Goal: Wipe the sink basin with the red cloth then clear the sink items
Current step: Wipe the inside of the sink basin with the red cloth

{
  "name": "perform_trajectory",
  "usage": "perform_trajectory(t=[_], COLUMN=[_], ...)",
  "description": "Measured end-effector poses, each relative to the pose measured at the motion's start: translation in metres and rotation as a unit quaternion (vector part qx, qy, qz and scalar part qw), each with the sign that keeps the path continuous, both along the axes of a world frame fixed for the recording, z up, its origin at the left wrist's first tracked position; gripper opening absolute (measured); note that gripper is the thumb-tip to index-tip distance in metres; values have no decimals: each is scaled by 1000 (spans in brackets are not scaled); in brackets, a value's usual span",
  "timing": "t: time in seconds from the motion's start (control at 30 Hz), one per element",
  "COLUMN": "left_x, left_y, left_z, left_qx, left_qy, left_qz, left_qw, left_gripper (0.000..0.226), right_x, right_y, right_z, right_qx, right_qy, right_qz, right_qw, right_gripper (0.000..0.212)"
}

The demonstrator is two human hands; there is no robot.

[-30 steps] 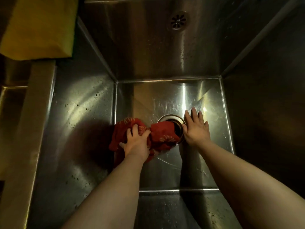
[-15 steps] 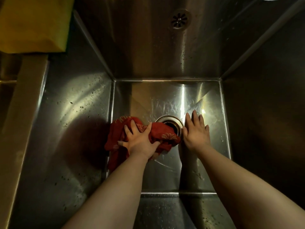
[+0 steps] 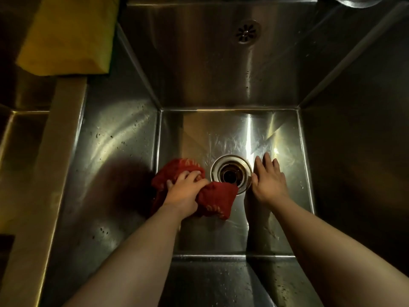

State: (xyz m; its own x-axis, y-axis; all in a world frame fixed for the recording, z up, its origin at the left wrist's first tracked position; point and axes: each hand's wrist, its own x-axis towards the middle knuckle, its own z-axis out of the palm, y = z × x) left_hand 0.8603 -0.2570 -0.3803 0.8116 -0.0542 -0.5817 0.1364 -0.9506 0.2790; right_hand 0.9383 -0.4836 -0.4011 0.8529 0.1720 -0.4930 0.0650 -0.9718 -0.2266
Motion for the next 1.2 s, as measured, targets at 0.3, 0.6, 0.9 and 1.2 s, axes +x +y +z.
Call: perform_trajectory(t=[0.3, 0.6, 0.9, 1.2], left_x=[54, 49, 31, -22], left_y=[28, 19, 2, 17], left_z=[7, -2, -18, -9], left_qx=[57, -36, 56, 52], left_qy=[-42, -13, -36, -13], left_qz=[-236, 16, 56, -75], left_qw=[969, 999, 996, 996], left_gripper=[76, 93, 103, 83], right_x=[1, 1, 2, 1], right_y=[-4, -1, -2, 2], right_z=[-2, -4, -6, 0], right_qx=[10, -13, -10, -7], right_qy=[-1, 2, 0, 12], right_qz=[3, 9, 14, 2], right_qw=[1000, 1000, 1000, 1000], right_gripper=[56, 58, 58, 58])
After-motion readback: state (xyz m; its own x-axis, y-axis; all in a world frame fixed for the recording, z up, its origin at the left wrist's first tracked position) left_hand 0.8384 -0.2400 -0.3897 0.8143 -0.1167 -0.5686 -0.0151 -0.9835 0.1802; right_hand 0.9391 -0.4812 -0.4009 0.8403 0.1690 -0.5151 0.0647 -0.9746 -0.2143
